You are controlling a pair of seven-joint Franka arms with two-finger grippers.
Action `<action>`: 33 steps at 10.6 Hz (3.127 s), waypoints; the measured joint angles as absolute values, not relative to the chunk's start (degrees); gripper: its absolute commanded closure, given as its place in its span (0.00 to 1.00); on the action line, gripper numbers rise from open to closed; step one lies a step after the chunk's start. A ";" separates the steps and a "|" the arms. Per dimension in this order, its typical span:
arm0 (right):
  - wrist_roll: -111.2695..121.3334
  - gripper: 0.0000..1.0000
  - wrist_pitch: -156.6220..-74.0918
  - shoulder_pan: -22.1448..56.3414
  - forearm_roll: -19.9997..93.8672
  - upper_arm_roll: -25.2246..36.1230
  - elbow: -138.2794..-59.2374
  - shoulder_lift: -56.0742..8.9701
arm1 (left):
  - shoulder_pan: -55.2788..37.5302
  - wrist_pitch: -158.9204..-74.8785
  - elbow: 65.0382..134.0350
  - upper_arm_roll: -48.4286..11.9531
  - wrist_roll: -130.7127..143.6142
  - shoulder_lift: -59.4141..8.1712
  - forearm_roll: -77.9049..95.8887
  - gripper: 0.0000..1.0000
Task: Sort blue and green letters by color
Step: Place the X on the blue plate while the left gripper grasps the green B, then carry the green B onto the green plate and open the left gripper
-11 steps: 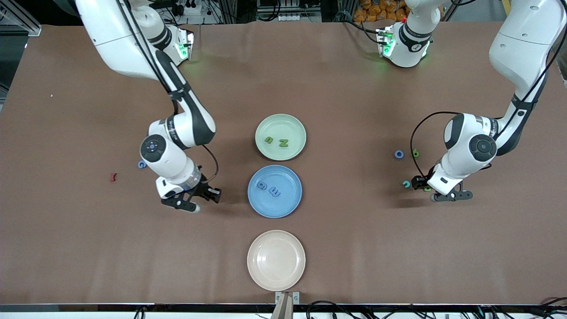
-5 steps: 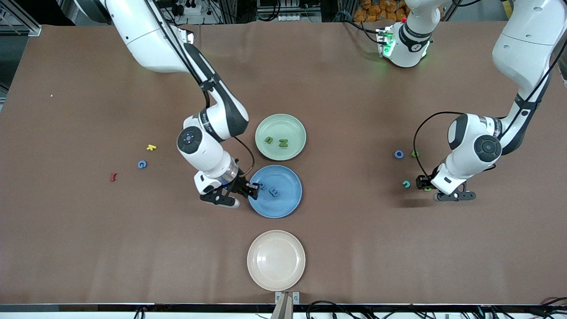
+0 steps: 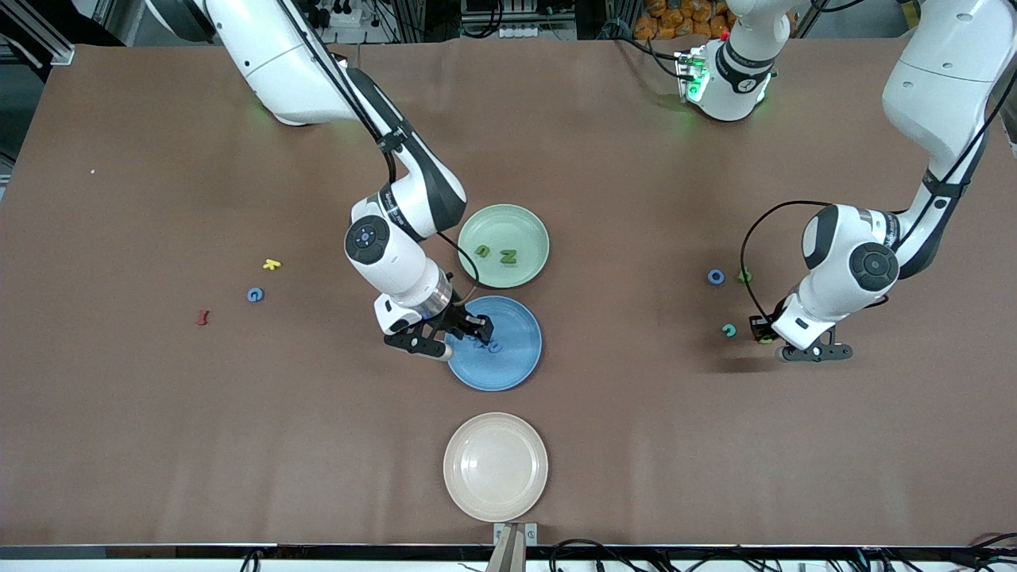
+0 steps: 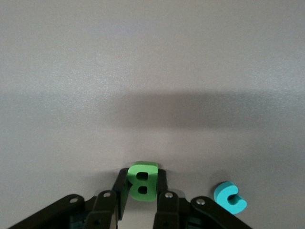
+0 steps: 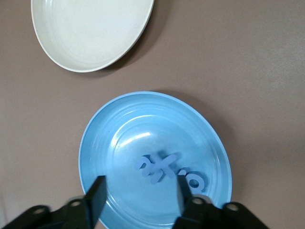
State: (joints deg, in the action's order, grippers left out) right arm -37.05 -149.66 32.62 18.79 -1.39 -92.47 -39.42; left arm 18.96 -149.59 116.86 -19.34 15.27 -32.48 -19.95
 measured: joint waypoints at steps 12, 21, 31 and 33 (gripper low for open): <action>-15.21 0.00 -141.91 16.53 6.31 2.38 -108.75 -29.92 | 12.52 -143.07 111.85 -27.85 24.28 -31.07 -19.95 1.00; -1.80 0.00 -144.28 3.35 1.26 5.67 -124.53 -20.15 | -8.70 -137.78 108.74 -28.03 59.37 -31.05 -19.95 1.00; -1.80 0.15 -157.83 0.96 1.06 5.66 -136.01 -19.76 | -32.96 -137.56 104.93 -22.11 83.39 -35.20 -20.27 0.00; -1.80 0.63 -158.89 0.96 1.06 5.62 -136.04 -21.12 | -33.55 -137.56 104.31 -20.78 83.49 -35.59 -21.48 0.00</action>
State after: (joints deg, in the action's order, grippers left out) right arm -1.80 -158.89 0.96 1.06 5.62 -136.04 -21.12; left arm -33.55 -137.56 104.31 -20.78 83.49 -35.59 -21.48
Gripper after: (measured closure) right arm 0.044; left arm 0.568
